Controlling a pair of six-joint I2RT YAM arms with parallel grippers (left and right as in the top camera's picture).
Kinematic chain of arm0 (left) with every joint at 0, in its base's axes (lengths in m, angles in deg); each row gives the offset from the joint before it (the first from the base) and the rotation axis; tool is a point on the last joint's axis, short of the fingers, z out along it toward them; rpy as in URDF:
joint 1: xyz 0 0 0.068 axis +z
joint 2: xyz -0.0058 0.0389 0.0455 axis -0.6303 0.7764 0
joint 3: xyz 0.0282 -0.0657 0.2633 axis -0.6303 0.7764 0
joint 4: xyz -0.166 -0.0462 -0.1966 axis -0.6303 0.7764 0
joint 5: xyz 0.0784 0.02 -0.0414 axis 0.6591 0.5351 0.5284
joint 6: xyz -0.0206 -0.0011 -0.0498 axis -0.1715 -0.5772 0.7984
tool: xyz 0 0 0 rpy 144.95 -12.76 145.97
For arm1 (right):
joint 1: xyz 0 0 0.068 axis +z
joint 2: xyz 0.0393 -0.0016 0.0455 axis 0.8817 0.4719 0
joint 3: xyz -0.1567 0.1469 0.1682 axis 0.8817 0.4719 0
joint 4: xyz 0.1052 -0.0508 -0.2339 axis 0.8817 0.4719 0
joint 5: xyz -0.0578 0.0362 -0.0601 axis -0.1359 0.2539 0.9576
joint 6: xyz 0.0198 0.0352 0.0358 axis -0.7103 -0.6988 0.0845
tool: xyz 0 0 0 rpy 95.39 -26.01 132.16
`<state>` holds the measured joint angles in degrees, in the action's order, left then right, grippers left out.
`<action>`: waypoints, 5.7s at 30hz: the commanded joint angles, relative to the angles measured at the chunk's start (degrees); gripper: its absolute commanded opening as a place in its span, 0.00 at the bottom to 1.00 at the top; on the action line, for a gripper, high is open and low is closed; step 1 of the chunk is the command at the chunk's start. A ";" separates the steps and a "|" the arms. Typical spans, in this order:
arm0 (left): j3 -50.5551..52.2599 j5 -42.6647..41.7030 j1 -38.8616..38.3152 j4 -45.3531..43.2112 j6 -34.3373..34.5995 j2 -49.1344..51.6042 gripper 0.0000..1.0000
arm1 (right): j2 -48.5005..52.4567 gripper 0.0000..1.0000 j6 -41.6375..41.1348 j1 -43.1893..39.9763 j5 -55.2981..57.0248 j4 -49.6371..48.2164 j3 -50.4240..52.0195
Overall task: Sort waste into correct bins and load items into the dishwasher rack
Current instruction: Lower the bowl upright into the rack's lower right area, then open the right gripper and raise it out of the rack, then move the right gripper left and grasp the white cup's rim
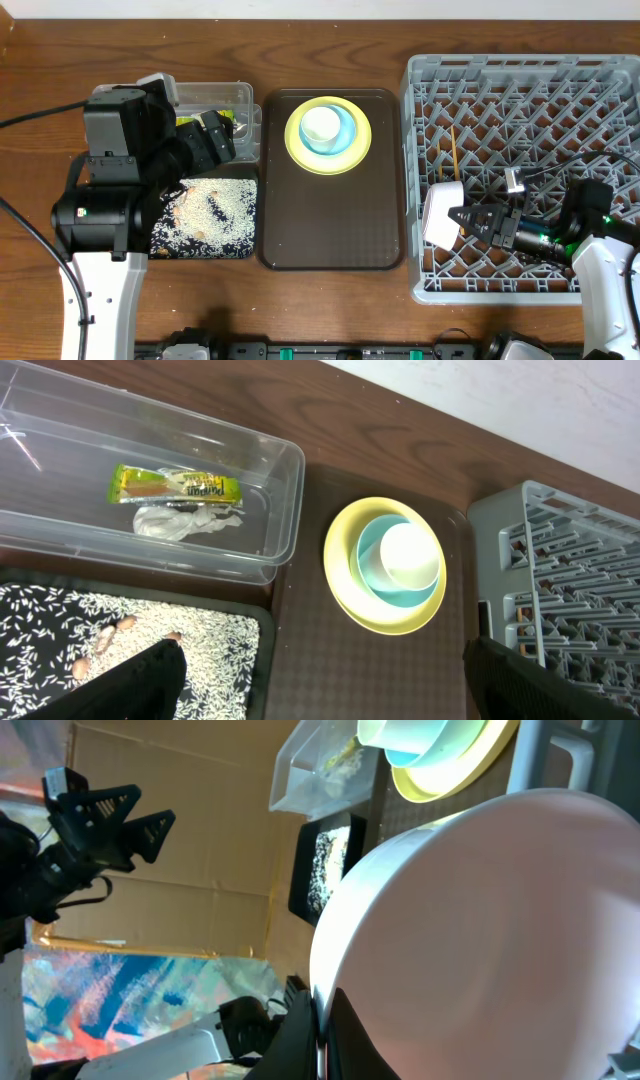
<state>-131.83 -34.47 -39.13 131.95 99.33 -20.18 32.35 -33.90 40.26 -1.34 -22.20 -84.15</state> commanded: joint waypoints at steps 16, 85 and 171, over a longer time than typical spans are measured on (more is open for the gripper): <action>-0.50 0.74 0.26 -0.04 -0.55 0.33 0.92 | 0.72 0.01 0.24 -4.33 23.50 0.33 0.55; -0.50 0.74 0.26 -0.04 -0.55 0.33 0.92 | 15.72 0.49 -31.32 39.08 73.85 -0.68 -30.25; -0.50 0.74 0.26 -0.04 -0.55 0.33 0.92 | 22.05 0.29 -27.04 48.19 64.96 -7.23 -53.02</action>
<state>-131.83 -34.47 -39.13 131.97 99.33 -20.11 55.14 -67.36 85.48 64.67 -26.97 -135.93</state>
